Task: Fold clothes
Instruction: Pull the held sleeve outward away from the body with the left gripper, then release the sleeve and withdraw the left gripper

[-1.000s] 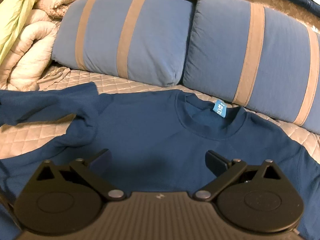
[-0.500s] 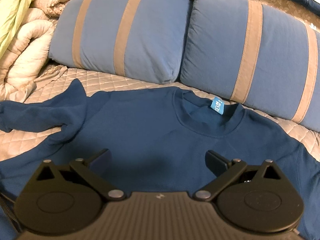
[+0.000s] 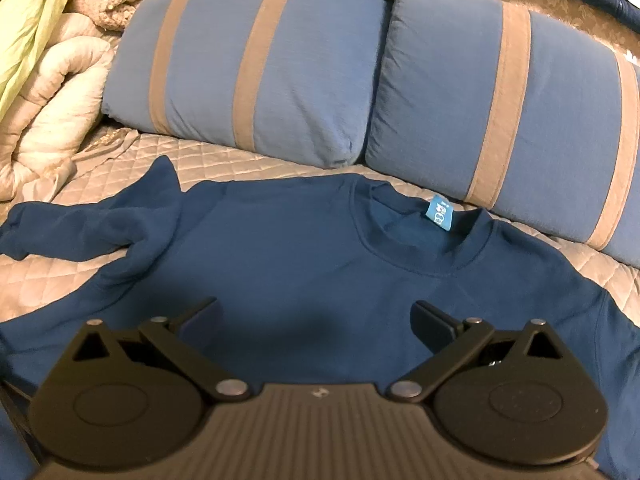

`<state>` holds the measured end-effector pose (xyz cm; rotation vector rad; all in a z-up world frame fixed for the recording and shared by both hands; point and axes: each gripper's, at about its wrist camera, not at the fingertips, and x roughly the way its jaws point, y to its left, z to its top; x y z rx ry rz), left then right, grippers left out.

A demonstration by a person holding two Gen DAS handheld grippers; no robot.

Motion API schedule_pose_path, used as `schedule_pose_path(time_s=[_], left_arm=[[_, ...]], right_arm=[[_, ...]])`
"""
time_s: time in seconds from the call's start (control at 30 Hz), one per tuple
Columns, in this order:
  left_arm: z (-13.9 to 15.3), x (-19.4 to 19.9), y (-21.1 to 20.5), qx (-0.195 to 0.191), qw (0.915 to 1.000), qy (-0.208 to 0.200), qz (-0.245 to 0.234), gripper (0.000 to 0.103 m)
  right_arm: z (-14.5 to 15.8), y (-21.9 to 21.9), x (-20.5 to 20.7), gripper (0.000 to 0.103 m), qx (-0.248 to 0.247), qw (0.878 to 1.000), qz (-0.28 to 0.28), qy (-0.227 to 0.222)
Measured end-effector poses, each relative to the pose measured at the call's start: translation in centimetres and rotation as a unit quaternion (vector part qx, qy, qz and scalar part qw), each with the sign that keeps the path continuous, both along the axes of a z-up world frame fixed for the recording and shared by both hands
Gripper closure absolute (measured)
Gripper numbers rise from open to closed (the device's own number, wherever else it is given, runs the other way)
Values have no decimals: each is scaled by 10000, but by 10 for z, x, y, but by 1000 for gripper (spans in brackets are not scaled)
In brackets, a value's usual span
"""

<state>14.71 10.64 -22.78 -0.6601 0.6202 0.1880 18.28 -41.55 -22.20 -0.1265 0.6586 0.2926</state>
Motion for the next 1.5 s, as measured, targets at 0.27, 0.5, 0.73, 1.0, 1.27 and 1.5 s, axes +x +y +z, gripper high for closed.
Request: schedule_pose_path(time_s=[0.27,0.5,0.73,1.0,1.27,1.5], left_arm=[[-6,9,6,-309,9984,73,476,97],[49,4,10,459,9971,53,611,98],[92,-5,15,1293,9886,168,753,98],[122,-7,40,1976,9727,293,1184,98],[102,-23,70,2831,9479,383,1412,98],[12,-49,112,1606,9500,1251,2367,96]], right_arm=[[-3,-1,2,0,-21,10000,-31,65],[-3,-2,2,0,-26,10000,-27,84],[-4,-3,2,0,-10,10000,4,71],[-3,-6,1,0,36,10000,16,55],[4,-10,-2,0,259,9996,51,14],[3,-12,1,0,348,9993,8,138]])
